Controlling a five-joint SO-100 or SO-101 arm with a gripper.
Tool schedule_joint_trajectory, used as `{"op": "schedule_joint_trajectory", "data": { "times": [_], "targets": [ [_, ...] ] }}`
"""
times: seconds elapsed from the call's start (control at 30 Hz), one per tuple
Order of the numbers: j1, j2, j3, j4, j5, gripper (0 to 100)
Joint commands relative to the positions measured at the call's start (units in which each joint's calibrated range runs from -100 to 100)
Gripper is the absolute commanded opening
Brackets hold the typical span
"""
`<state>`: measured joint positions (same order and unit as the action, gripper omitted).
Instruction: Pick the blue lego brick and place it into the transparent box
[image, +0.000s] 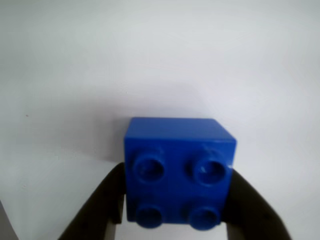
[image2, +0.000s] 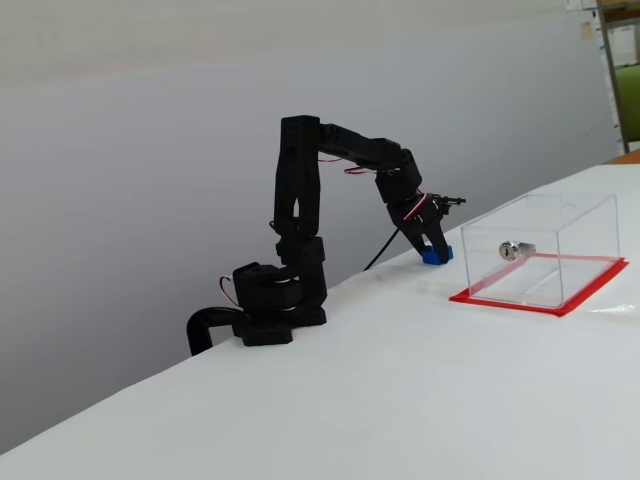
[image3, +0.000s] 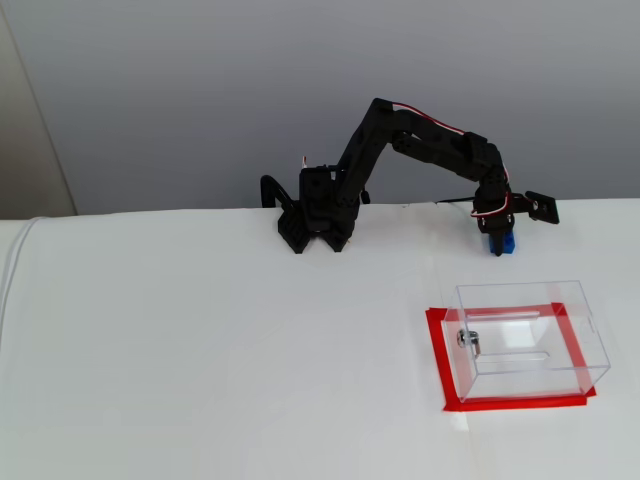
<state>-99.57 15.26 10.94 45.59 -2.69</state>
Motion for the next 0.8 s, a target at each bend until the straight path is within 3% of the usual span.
{"op": "schedule_joint_trajectory", "data": {
  "times": [0.0, 0.77],
  "targets": [
    [-0.06, -1.48, -1.99, -0.33, -0.18, 13],
    [7.11, -26.42, -7.33, -0.42, 2.48, 14]
  ]
}}
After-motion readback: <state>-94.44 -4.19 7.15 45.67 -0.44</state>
